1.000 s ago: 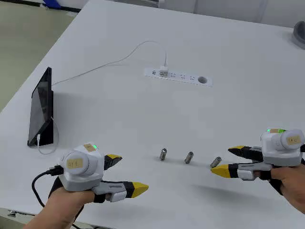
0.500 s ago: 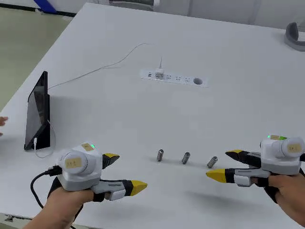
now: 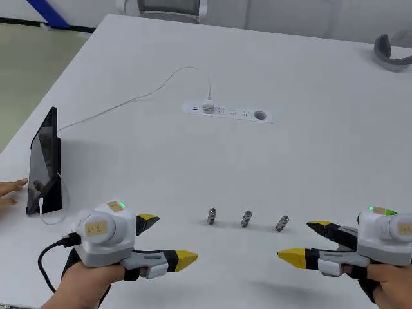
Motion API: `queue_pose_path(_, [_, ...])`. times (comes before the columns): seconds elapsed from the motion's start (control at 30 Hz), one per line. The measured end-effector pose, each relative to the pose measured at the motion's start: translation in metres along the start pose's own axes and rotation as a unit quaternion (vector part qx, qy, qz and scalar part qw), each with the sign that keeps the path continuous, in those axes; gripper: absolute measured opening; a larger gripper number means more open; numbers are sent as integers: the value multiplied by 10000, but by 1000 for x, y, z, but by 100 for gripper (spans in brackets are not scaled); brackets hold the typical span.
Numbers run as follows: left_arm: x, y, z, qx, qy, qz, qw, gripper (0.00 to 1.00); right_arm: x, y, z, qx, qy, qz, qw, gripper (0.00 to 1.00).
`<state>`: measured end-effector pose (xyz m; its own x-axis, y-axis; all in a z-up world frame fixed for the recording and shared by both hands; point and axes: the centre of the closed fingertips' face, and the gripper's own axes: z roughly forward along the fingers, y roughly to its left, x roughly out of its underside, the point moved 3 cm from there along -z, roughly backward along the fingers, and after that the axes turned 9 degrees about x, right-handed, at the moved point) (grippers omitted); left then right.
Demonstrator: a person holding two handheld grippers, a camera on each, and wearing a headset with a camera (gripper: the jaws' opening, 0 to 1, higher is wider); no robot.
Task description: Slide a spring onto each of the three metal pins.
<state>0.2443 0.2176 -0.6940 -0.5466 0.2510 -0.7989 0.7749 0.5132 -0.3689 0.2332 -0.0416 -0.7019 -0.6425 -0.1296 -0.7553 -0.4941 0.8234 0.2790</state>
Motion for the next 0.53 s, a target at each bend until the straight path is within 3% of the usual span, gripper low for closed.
queue_pose_path(0.53, [1,-3,1,20,21,-9,10000,75,20,10,-6,51,37,164,9998,86])
